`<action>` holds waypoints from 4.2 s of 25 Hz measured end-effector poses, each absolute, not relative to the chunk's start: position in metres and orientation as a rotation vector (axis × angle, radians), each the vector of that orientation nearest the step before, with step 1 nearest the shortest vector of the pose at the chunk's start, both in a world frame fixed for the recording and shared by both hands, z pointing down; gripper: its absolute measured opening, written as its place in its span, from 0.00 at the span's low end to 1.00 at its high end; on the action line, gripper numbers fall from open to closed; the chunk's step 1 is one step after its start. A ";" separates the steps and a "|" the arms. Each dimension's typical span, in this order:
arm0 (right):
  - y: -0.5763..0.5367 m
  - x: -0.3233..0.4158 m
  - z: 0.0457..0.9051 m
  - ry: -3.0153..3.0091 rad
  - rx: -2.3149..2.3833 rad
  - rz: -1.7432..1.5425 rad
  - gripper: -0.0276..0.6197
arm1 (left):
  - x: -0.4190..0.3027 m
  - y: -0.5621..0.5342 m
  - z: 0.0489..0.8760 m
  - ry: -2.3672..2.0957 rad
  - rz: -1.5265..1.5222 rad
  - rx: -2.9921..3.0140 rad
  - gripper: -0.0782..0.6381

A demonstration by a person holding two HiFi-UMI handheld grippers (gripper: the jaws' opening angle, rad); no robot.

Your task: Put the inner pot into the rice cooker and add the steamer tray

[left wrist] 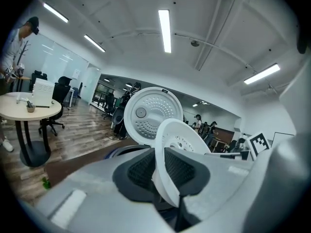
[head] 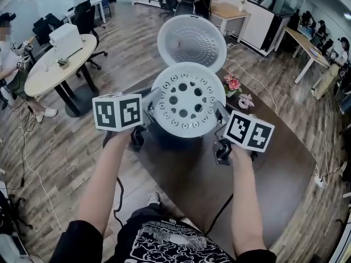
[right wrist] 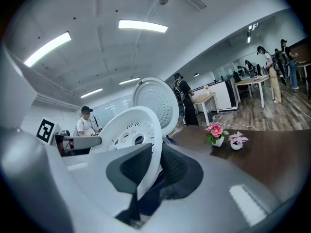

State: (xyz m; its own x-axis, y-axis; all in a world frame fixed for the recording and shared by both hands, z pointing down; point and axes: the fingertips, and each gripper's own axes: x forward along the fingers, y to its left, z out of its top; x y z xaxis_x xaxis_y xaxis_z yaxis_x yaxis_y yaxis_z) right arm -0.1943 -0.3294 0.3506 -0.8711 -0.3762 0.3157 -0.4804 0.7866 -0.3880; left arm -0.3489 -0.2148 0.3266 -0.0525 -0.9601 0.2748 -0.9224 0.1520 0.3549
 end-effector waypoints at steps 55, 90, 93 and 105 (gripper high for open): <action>-0.365 -0.244 0.419 -2.487 0.820 0.274 0.23 | -0.402 -0.264 0.412 -1.976 0.211 1.788 0.24; -0.351 -0.187 0.397 -2.556 0.877 0.228 0.24 | -0.347 -0.265 0.379 -2.019 0.212 1.908 0.25; -0.351 -0.164 0.388 -2.564 0.921 0.227 0.22 | -0.327 -0.273 0.374 -1.990 0.208 1.958 0.25; -0.349 -0.055 0.372 -2.512 1.191 0.254 0.10 | -0.218 -0.302 0.372 -1.769 0.246 2.203 0.22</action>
